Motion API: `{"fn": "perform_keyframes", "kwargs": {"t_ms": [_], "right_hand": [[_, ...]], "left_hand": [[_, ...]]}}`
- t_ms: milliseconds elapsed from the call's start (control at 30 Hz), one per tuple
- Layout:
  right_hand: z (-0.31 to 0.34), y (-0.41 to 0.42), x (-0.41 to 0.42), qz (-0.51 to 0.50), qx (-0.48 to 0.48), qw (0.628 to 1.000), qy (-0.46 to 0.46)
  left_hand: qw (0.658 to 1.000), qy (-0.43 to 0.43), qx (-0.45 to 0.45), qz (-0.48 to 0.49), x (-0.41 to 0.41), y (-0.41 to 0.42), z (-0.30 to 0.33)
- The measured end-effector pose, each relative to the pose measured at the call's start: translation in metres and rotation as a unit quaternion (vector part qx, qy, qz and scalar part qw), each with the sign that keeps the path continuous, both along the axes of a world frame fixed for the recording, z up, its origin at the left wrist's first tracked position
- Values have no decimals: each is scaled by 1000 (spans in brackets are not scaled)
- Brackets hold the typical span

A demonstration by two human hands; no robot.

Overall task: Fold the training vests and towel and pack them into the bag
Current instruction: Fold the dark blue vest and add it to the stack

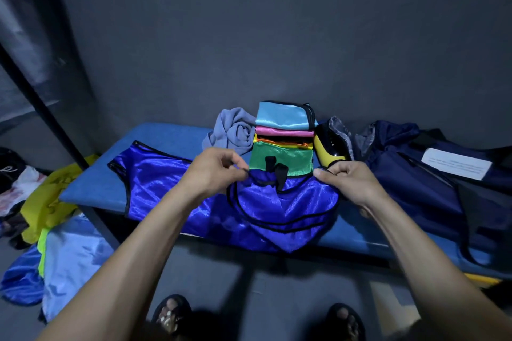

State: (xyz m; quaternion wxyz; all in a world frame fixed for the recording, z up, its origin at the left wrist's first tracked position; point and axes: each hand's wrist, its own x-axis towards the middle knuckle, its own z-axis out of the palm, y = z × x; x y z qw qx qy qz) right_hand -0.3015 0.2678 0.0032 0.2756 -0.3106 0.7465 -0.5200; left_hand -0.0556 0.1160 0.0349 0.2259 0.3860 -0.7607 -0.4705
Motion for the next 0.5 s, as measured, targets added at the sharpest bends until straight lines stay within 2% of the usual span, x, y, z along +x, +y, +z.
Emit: {"fn": "perform_keyframes", "kwargs": {"t_ms": [100,200,300,400,500], "right_hand": [[1,0,-1,10,44,997,66],[-1,0,-3,0,67,993,98],[2,-1,0,-14,61,996,64],[1,-2,1,-62,60,996,20],[8,1,9,-55,37,996,-55]], "left_hand": [[996,-68,9,-51,5,-3,-3],[993,-67,76,-63,6,2,1],[991,2,129,-41,4,9,8],[970,115,215,-11,-3,14,12],[954,171,244,18,-13,21,11]]}}
